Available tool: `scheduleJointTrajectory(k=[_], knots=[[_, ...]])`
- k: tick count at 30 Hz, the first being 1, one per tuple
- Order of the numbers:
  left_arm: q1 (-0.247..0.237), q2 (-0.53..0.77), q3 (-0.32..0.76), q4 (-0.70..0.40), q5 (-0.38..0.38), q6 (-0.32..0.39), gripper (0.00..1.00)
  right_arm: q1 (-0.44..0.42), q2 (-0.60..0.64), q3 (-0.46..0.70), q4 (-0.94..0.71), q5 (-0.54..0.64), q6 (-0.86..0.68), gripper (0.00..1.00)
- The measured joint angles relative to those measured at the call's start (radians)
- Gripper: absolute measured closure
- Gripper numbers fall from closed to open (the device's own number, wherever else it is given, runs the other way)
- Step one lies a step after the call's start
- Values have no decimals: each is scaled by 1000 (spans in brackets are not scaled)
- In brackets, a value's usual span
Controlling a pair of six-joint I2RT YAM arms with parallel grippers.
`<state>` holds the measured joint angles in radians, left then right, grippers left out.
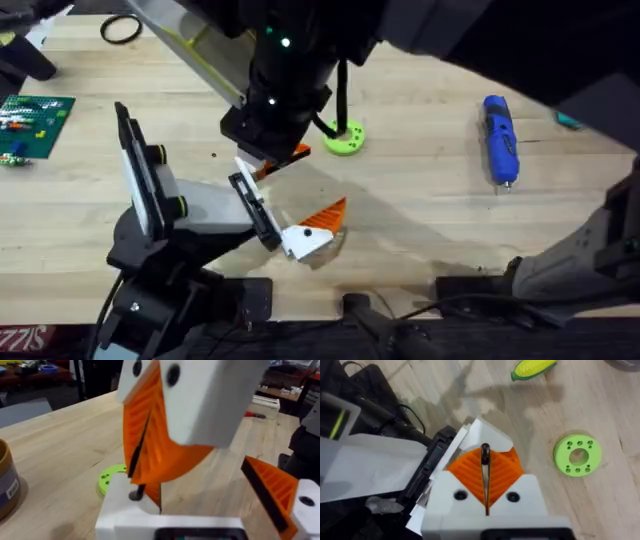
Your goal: Pick up the gripper from the table and insert it into the empty holder that is missing its gripper. Then pick up a screw, insert it into the mounting hole, and use the screwdriver to tighten it. Finally, clean up the table by picking up the vegetable and placing it into the bucket.
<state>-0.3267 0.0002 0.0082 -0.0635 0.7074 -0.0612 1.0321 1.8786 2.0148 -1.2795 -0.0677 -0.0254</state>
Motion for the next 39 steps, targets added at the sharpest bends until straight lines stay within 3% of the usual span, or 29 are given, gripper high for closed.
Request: scheduleJointTrajectory(k=[29, 39], knots=[[0, 0, 0, 0, -1, -15, 17, 0, 25, 0, 15, 0, 0, 999], [0, 0, 0, 0, 0, -14, 17, 0, 29, 0, 16, 0, 3, 781]])
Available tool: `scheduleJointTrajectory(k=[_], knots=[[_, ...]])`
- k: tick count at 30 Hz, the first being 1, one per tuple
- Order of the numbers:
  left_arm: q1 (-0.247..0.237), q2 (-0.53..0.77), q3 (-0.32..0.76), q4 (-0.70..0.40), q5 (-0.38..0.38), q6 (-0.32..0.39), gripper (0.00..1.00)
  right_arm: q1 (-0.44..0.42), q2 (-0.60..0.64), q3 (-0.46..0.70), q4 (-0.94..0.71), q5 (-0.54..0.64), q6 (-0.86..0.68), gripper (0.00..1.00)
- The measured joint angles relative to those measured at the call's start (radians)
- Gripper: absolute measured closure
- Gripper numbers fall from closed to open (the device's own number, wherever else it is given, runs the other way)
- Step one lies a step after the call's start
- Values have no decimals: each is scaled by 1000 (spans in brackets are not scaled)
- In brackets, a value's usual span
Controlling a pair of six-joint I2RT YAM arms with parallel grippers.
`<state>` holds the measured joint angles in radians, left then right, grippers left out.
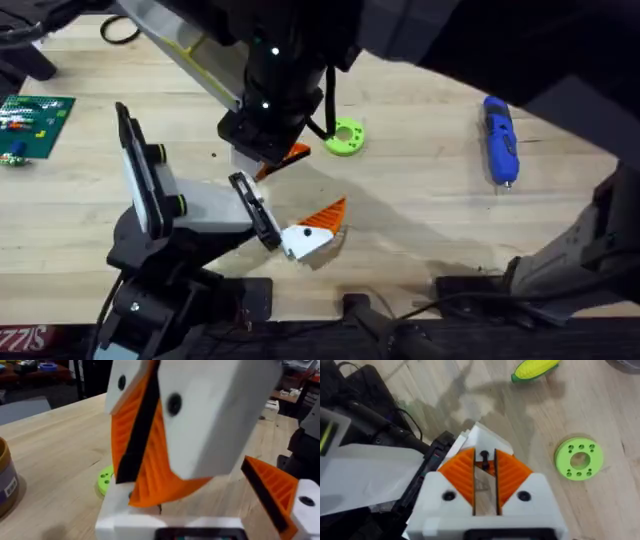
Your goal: Pick up the gripper from the table and insert it into the empty holder that is missing its gripper. Then pick up a screw, insert it into the mounting hole, and use the screwdriver to tighten it. Finally, clean up the table by picking up the vegetable and placing it into the bucket.
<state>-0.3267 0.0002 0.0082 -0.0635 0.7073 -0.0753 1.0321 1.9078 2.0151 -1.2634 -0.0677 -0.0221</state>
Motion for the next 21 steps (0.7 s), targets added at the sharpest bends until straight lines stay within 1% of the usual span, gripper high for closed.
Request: scheduleJointTrajectory(k=[2, 5, 7, 10, 11, 14, 15, 19, 21], knots=[[0, 0, 0, 0, 0, 0, 17, 0, 0, 0, 0, 0, 1, 740], [0, 0, 0, 0, 0, 0, 17, 0, 1, 0, 0, 0, 1, 645], [0, 0, 0, 0, 0, 0, 17, 0, 1, 0, 0, 1, 1, 562], [0, 0, 0, 0, -1, 0, 17, 0, 1, 0, 0, 7, 1, 469], [0, 0, 0, 0, -1, 0, 17, -1, 1, 0, 0, 17, 0, 407], [0, 0, 0, 0, -1, -1, 17, -2, 1, 0, -1, 23, 1, 345], [0, 0, 0, 0, -2, -2, 17, -2, 1, 0, -1, 25, 4, 297], [0, 0, 0, 0, -7, -7, 17, -12, 1, 2, -2, 48, 4, 34], [0, 0, 0, 0, -9, -8, 17, -16, 1, 4, -2, 52, 4, 7]])
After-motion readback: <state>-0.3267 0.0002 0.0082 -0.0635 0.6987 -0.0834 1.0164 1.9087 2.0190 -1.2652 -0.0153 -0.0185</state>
